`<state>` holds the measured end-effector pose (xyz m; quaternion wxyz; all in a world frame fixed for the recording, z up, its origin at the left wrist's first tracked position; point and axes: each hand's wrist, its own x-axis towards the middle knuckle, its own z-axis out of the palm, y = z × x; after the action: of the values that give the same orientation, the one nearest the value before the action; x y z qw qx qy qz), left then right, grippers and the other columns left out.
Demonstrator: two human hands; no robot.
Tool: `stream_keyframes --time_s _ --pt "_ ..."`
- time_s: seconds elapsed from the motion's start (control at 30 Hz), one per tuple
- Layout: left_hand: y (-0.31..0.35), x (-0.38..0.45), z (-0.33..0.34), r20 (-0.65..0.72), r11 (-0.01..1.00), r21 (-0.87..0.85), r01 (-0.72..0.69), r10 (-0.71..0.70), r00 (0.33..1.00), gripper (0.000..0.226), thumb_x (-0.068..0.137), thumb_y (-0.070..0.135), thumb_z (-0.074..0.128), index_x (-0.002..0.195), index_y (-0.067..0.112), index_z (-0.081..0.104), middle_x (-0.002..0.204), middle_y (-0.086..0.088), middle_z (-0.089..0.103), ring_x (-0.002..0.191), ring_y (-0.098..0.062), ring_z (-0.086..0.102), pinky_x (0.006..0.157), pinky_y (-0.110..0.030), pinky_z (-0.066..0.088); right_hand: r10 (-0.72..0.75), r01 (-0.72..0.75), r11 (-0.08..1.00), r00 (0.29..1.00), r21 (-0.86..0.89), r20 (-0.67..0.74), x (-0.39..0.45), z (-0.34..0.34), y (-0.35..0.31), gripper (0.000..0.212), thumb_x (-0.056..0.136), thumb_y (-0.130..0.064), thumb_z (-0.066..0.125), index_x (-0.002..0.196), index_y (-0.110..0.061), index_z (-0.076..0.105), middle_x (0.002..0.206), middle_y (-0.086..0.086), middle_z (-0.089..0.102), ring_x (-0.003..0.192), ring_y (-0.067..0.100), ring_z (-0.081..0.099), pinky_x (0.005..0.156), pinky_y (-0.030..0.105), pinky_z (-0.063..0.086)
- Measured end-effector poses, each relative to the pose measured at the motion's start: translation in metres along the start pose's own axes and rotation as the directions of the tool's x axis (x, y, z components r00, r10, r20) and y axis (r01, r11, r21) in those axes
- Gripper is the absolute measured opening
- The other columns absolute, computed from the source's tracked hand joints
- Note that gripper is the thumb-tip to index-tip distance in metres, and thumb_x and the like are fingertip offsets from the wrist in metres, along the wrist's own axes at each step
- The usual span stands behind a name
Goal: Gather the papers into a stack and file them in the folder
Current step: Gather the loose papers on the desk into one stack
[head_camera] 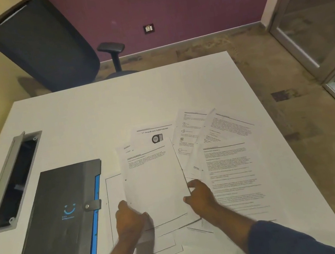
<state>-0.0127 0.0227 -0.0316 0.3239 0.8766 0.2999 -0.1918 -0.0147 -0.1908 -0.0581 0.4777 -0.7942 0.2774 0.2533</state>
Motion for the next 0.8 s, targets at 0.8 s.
stream_keyframes --time_s 0.8 --pt "0.045 -0.054 0.043 0.148 0.930 -0.270 -0.249 0.295 0.944 0.011 0.085 0.027 0.071 0.091 0.019 0.066 0.079 0.008 0.063 0.073 -0.012 0.060 0.064 -0.022 0.042 -0.034 0.144 0.937 0.944 0.318 -0.328 -0.019 -0.104 0.043 0.014 0.077 -0.012 0.078 0.089 -0.016 0.074 0.089 0.008 0.076 0.079 0.027 0.070 0.078 0.043 0.058"
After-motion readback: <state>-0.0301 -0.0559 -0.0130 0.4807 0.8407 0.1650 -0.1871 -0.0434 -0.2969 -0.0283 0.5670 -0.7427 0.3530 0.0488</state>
